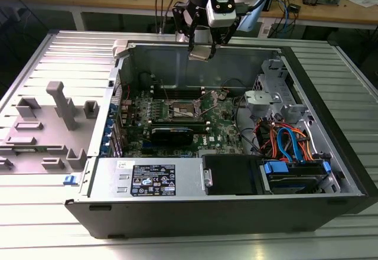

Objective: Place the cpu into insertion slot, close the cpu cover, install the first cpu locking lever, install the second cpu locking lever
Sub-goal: 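Place the cpu into insertion slot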

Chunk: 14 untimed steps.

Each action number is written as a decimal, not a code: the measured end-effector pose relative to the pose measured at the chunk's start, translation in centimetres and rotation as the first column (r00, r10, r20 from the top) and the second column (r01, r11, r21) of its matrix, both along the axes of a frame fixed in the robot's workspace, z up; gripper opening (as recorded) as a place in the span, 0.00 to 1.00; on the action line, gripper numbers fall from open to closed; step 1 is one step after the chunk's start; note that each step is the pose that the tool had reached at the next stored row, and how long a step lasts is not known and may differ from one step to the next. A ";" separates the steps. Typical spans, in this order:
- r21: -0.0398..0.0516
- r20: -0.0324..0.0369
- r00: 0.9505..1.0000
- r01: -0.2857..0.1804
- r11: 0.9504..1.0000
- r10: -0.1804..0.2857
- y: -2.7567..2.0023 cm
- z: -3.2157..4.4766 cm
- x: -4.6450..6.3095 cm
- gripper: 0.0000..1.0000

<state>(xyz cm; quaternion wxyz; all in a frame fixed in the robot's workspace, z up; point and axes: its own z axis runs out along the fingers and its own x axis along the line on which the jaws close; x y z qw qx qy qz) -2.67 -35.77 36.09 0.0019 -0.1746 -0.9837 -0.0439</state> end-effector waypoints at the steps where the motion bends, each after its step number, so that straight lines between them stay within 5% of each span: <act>1: 0.000 0.000 1.000 0.000 1.000 0.000 0.00 0.00 0.0 0.54; 14: 0.000 0.000 0.999 0.050 0.999 -0.050 -0.32 -0.18 -0.1 0.54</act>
